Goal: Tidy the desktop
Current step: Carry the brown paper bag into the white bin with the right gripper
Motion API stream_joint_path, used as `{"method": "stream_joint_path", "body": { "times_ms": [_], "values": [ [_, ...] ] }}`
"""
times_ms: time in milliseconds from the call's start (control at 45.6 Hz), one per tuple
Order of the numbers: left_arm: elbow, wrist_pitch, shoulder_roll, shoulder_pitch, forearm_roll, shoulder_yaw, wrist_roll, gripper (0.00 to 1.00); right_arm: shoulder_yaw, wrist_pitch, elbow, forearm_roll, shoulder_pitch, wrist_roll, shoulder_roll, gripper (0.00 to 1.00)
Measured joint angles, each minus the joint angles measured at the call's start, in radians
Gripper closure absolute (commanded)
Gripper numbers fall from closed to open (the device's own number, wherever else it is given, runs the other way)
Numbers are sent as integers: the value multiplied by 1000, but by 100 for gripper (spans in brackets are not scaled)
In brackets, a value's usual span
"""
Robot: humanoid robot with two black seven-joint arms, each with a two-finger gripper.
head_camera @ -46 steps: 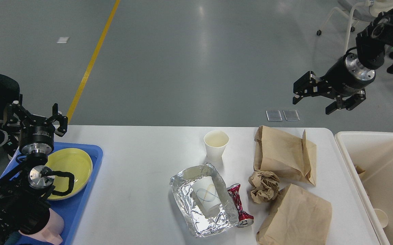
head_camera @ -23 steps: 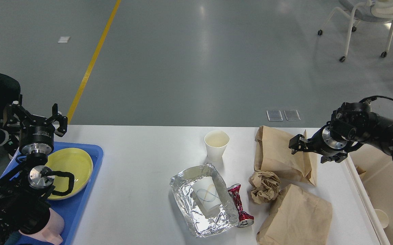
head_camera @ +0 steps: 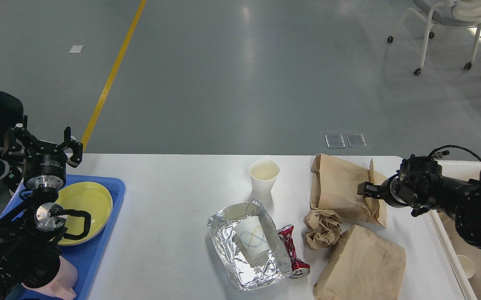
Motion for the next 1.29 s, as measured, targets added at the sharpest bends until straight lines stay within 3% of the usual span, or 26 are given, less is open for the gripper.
{"method": "stream_joint_path", "body": {
  "times_ms": [22,44,988,1295],
  "values": [
    [0,0,0,0,0,0,0,3,1,-4,2,0,0,0,0,97],
    [0,0,0,0,0,0,0,3,3,-8,6,1,0,0,0,100],
    [0,0,0,0,0,0,0,3,38,53,60,15,165,-3,-79,100],
    [0,0,0,0,0,0,0,3,139,169,88,51,350,0,-238,100]
  ]
}}
